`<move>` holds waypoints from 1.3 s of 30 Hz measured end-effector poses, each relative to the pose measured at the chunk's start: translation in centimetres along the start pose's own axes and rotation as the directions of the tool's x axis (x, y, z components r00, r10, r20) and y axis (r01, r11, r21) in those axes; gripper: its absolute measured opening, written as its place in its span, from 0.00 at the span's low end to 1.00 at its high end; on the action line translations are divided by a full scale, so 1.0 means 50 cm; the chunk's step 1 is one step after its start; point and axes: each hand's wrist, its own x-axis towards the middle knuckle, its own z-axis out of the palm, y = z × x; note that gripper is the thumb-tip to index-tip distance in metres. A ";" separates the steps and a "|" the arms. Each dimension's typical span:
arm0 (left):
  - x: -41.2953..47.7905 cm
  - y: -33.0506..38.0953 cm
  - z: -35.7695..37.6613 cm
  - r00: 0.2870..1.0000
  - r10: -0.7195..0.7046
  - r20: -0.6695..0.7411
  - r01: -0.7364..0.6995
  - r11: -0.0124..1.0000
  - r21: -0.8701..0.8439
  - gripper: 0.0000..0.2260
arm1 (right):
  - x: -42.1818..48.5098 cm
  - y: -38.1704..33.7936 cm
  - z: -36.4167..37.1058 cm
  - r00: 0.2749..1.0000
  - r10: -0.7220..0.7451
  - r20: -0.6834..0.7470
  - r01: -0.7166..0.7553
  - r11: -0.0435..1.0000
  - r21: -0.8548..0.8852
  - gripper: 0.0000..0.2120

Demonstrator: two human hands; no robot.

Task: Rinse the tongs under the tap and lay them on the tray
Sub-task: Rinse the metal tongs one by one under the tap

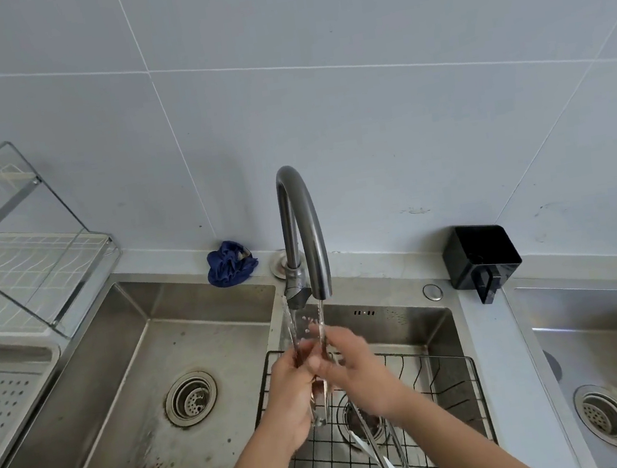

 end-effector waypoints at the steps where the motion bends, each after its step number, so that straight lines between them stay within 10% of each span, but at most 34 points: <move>1: 0.002 0.000 0.010 1.000 -0.019 -0.004 0.019 0.999 -0.043 0.08 | -0.011 0.012 0.014 1.000 -0.003 0.007 0.003 1.000 -0.030 0.16; 5: -0.007 -0.004 0.049 0.998 -0.046 -0.043 0.044 0.997 -0.057 0.12 | -0.048 0.017 0.039 0.991 0.120 -0.058 -0.094 0.939 0.329 0.17; 13: 0.048 0.105 0.066 0.913 0.242 -0.327 -0.251 0.968 0.016 0.11 | -0.115 0.082 0.048 0.971 0.111 -0.211 -0.122 0.992 -0.043 0.17; 20: 0.040 0.062 0.094 0.989 -0.119 -0.088 0.097 0.970 -0.223 0.10 | -0.057 0.046 0.033 0.951 0.134 -0.280 -0.187 0.967 -0.171 0.07; 28: 0.060 0.125 0.071 0.993 -0.082 0.088 0.112 0.898 -0.426 0.12 | -0.011 0.016 -0.052 0.940 0.252 0.230 -0.336 0.799 0.499 0.19; 33: 0.068 0.133 0.061 0.996 0.064 0.068 -0.031 0.912 -0.409 0.12 | 0.041 0.000 -0.063 0.888 0.329 0.321 -0.384 0.915 0.124 0.12; 37: 0.068 0.138 0.070 0.995 0.092 -0.029 -0.097 0.918 -0.384 0.05 | 0.086 0.001 -0.030 0.957 0.283 0.056 -0.232 0.871 -0.434 0.15; 39: 0.063 0.145 0.078 0.988 0.131 -0.076 -0.149 0.930 -0.336 0.10 | 0.093 -0.001 0.000 0.981 0.192 -0.024 -0.184 0.889 -0.420 0.18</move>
